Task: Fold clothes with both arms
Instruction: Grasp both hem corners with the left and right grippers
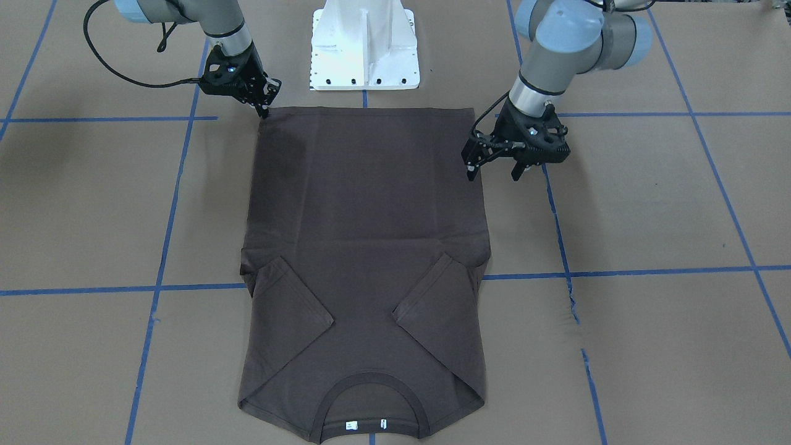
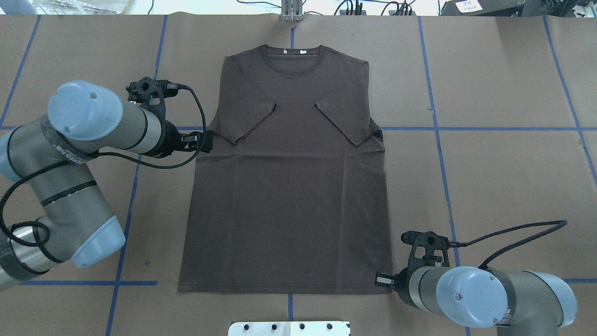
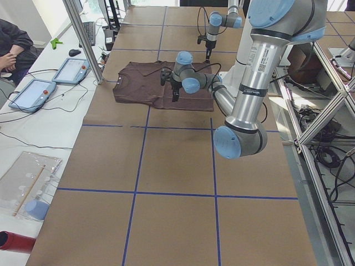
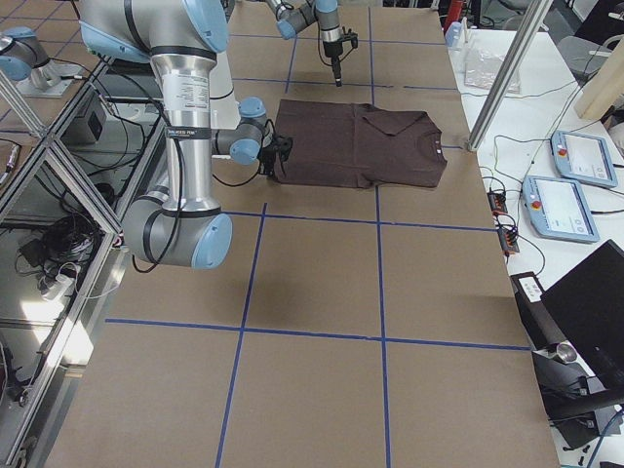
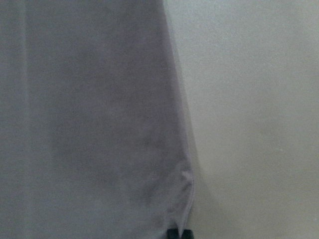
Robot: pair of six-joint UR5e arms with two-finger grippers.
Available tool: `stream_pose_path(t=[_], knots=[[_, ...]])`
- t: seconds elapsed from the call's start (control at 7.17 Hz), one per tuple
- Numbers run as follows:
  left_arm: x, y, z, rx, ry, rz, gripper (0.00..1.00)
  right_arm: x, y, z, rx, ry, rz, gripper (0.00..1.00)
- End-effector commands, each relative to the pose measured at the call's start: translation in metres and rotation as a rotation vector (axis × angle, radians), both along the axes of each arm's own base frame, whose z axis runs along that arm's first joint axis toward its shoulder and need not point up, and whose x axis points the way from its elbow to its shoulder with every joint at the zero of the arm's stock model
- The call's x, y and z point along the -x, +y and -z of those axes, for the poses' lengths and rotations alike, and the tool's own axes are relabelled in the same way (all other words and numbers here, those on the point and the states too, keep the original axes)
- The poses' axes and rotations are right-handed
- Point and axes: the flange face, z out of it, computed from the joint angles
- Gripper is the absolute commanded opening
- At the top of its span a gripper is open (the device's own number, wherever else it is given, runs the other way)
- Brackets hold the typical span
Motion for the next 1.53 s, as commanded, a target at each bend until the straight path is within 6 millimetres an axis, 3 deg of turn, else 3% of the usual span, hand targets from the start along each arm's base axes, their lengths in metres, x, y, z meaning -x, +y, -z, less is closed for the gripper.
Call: stream_pose_path(t=[0.0,0.28,0.56,1.4], knots=[[-0.024,0.072,-0.013,0.111,0.001,0.034,0.99,-0.010,-0.008,0.012,0.008,-0.027,-0.007,0.00],[-0.057,0.115,-0.024,0.179,-0.063,0.056,0.96,-0.012,-0.013,0.014,0.010,-0.033,-0.014,0.00],[-0.075,0.145,-0.028,0.203,-0.083,0.047,0.92,-0.012,-0.015,0.016,0.013,-0.038,-0.015,0.00],[-0.087,0.173,-0.039,0.245,-0.130,0.033,0.87,-0.018,-0.025,0.018,0.030,-0.044,-0.020,0.00]])
